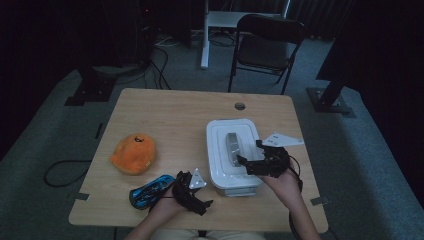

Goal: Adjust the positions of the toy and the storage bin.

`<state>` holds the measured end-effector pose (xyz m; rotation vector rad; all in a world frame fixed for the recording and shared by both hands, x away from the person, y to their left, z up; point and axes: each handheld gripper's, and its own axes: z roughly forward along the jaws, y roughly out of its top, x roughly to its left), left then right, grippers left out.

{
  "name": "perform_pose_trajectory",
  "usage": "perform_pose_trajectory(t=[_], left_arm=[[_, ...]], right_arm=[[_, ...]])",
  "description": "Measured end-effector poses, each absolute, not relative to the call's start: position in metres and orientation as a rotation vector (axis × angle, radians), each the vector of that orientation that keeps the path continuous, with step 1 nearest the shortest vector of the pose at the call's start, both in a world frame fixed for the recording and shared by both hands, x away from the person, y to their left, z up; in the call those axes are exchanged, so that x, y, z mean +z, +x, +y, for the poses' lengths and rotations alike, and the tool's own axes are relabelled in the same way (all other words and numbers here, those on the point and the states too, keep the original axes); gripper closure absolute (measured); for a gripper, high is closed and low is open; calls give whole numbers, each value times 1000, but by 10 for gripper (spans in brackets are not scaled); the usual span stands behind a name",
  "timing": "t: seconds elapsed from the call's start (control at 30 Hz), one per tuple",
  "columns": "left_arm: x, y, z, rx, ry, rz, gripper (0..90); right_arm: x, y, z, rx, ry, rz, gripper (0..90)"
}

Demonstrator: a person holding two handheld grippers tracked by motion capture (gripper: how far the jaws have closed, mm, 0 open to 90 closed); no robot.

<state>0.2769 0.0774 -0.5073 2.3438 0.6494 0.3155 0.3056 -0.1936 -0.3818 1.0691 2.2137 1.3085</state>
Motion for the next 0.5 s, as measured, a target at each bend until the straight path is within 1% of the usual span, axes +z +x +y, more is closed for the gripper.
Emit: perform_pose_trajectory(t=[0.2, 0.43, 0.5], left_arm=[[-515, 270, 77, 304, 2354, 605, 13], [-522, 269, 77, 292, 2366, 599, 12], [-523, 270, 78, 278, 2360, 606, 13]], right_arm=[[-389, 308, -177, 1271, 1096, 2246, 130], [-392, 311, -165, 1238, 1120, 2259, 150], [-393, 312, -163, 1231, 1126, 2265, 171]])
